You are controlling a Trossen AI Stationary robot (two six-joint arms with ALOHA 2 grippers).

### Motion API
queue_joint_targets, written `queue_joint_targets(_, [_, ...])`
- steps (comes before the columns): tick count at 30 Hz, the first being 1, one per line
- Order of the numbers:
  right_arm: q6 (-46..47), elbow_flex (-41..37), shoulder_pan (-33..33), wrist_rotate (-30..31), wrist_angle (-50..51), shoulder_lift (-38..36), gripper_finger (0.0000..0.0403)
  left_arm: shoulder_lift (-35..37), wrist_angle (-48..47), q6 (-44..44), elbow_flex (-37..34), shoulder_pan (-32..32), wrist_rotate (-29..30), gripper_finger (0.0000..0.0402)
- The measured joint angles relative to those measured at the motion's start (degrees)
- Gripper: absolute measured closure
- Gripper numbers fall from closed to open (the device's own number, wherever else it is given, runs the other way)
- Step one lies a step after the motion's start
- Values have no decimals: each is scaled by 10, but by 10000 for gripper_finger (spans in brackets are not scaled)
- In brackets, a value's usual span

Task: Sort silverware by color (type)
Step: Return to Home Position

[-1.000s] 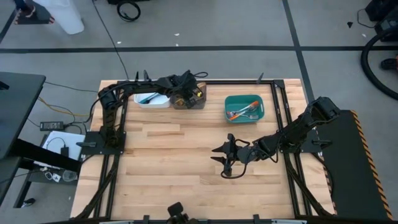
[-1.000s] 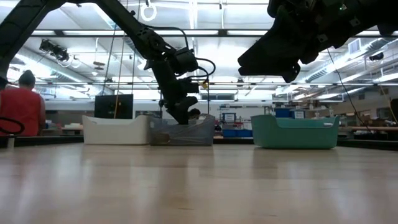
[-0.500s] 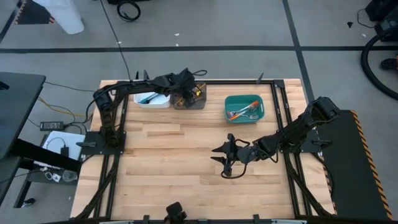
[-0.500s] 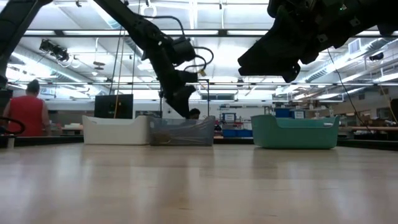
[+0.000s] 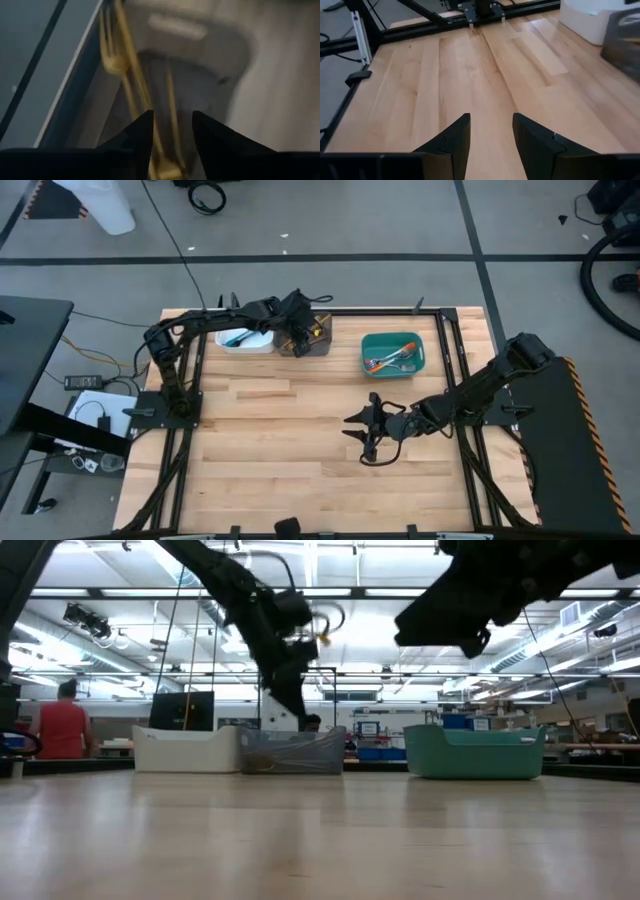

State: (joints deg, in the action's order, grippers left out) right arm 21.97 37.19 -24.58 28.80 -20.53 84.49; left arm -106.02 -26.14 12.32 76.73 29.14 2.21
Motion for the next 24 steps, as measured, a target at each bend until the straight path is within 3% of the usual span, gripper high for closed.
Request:
queue_joint_targets(6, [-28,-9,0,-1,58,-78,245,70,15,16,-20,-55,-12,258])
queue_joint_targets(11, [-52,-76,26,-49,4,-140,245,164,97,17,-119,-91,-29,258])
queue_joint_targets(19, [-85,-193,128,-175,-119,-224,259,312,175,-33,-276,-126,-71,258])
queue_joint_targets(24, [-103,-239,191,-210,-145,-277,278,386,205,-63,-343,-148,-71,258])
